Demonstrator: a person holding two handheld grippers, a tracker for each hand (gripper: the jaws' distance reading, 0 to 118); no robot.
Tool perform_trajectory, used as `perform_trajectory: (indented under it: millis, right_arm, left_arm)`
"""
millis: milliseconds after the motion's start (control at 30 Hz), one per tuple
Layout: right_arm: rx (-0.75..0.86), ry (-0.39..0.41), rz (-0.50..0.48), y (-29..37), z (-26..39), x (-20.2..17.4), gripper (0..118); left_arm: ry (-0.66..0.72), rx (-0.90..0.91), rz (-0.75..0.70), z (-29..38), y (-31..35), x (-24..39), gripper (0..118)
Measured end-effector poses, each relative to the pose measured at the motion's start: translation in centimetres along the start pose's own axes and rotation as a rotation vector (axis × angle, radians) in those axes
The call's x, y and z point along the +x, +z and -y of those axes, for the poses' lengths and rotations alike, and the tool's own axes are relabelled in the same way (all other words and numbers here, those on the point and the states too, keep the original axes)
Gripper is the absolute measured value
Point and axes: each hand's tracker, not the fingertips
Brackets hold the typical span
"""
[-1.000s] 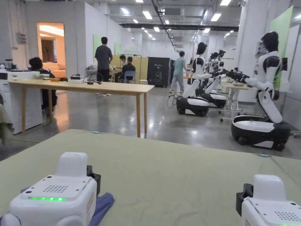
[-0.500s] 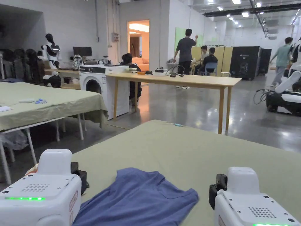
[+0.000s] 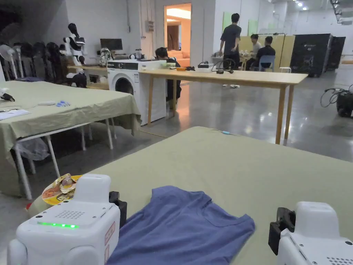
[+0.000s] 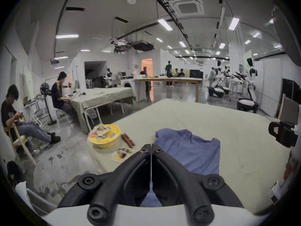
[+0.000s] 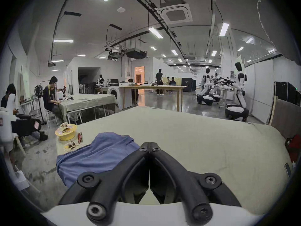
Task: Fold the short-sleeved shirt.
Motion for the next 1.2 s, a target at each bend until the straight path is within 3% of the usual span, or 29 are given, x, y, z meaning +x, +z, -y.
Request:
perform_trajectory:
  millis: [200, 433, 467, 500, 567, 733, 767, 833, 867, 900, 933, 1100, 1200]
  right_arm:
    - [-0.096, 0.033, 0.038, -0.5, 3.6, 2.5, 1]
    - [-0.176, 0.038, 0.110, -1.0, 6.7, 5.9, 1]
    - [-0.184, 0.029, 0.115, -0.9, 7.0, 6.3, 1]
    - [-0.190, 0.025, 0.115, -0.9, 7.2, 6.7, 1]
    - [-0.206, 0.012, 0.134, -0.9, 7.6, 7.2, 1]
    - [-0.230, 0.007, 0.147, 0.0, 8.4, 8.1, 1]
    - [-0.234, 0.003, 0.150, 0.3, 8.5, 8.4, 1]
    - [-0.243, -0.009, 0.152, 1.3, 8.6, 8.9, 1]
    - [-0.241, -0.012, 0.156, 1.9, 8.7, 9.1, 1]
    - [-0.240, -0.010, 0.168, 2.6, 8.8, 9.4, 1]
    - [-0.239, -0.009, 0.176, 3.4, 8.7, 9.8, 1]
    - [-0.216, -0.045, 0.240, 8.5, 8.6, 12.3, 1]
    - [-0.201, -0.059, 0.301, 11.9, 8.6, 14.1, 1]
  left_arm:
    - [-0.006, -0.242, 0.180, 2.2, -10.6, 4.9, 0]
    - [-0.013, -0.470, 0.273, 5.0, -20.4, 9.3, 1]
    - [-0.011, -0.494, 0.281, 5.1, -21.2, 9.6, 12]
    - [-0.022, -0.524, 0.295, 5.3, -22.0, 9.9, 34]
    - [-0.055, -0.600, 0.304, 6.1, -23.3, 10.5, 118]
    - [-0.109, -0.607, 0.247, 7.4, -23.7, 11.6, 107]
    - [-0.107, -0.611, 0.239, 7.8, -24.0, 11.7, 91]
    - [-0.113, -0.618, 0.219, 8.3, -24.0, 11.8, 78]
    - [-0.125, -0.591, 0.213, 7.9, -23.6, 11.7, 51]
    - [-0.129, -0.594, 0.217, 7.5, -23.3, 11.8, 14]
    - [-0.140, -0.579, 0.212, 6.9, -22.7, 12.0, 1]
    - [-0.169, -0.495, 0.184, 3.6, -20.0, 12.6, 1]
    - [-0.189, -0.439, 0.263, 0.1, -17.1, 14.2, 1]
